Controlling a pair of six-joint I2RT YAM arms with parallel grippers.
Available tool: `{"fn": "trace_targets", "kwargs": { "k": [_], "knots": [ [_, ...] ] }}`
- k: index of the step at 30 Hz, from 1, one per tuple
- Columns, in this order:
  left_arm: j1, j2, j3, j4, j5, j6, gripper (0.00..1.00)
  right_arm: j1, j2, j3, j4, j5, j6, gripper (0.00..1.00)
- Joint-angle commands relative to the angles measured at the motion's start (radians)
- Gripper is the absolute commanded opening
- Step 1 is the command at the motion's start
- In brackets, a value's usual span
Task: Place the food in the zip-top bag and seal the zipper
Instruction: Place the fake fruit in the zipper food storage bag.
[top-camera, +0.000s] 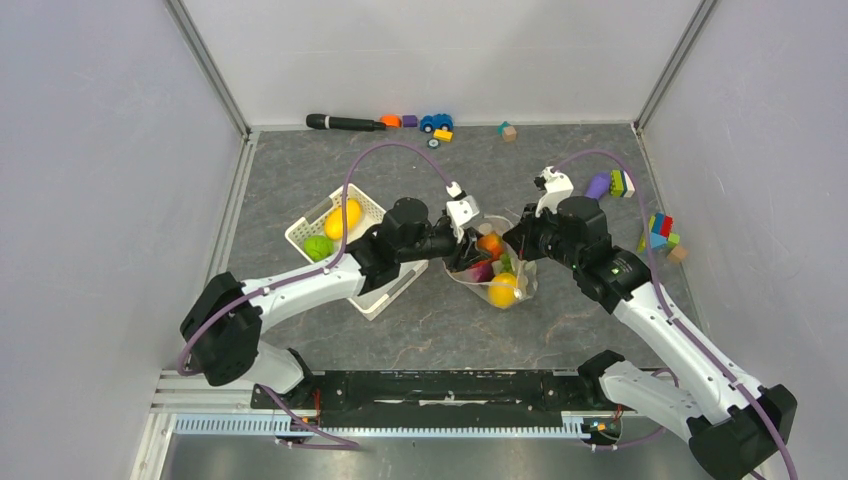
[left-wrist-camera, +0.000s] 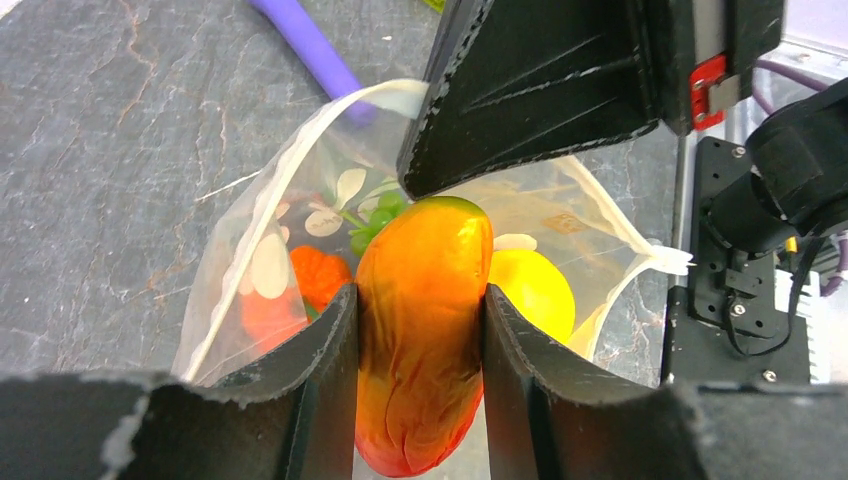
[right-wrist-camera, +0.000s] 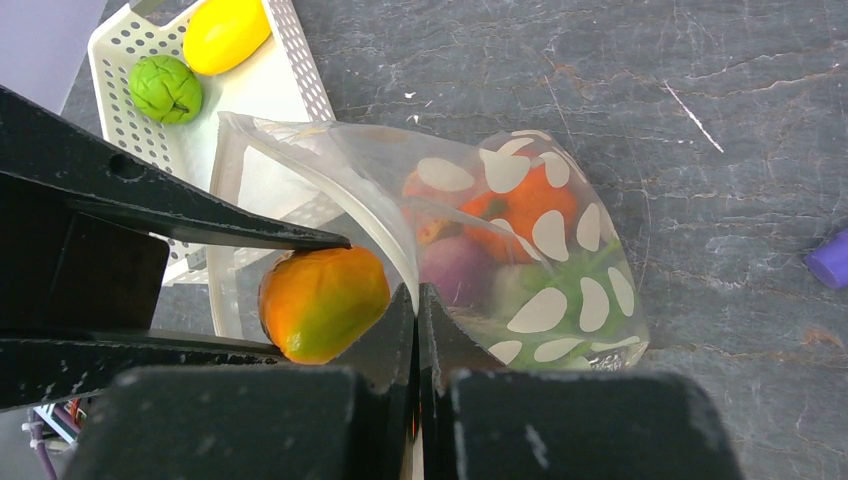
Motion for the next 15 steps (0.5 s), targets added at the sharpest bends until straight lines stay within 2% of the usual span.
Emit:
{"fn": "trace_targets", "kwargs": {
  "k": [1,9,15],
  "knots": [
    [-0.003,-0.034,-0.018,0.005,-0.071,0.063,0.11,-0.002,-0.024,0.057,0.016,-0.016,0.016,0.0],
    [-0.003,0.028,0.068,-0.083,-0.209,-0.088,0.16,-0.002,-0.037,0.055,0.026,-0.038,0.024,0.0],
    [-0.004,0.078,0.13,-0.142,-0.204,-0.134,0.2,-0.002,-0.045,0.03,0.052,-0.063,0.027,0.0]
  ]
}}
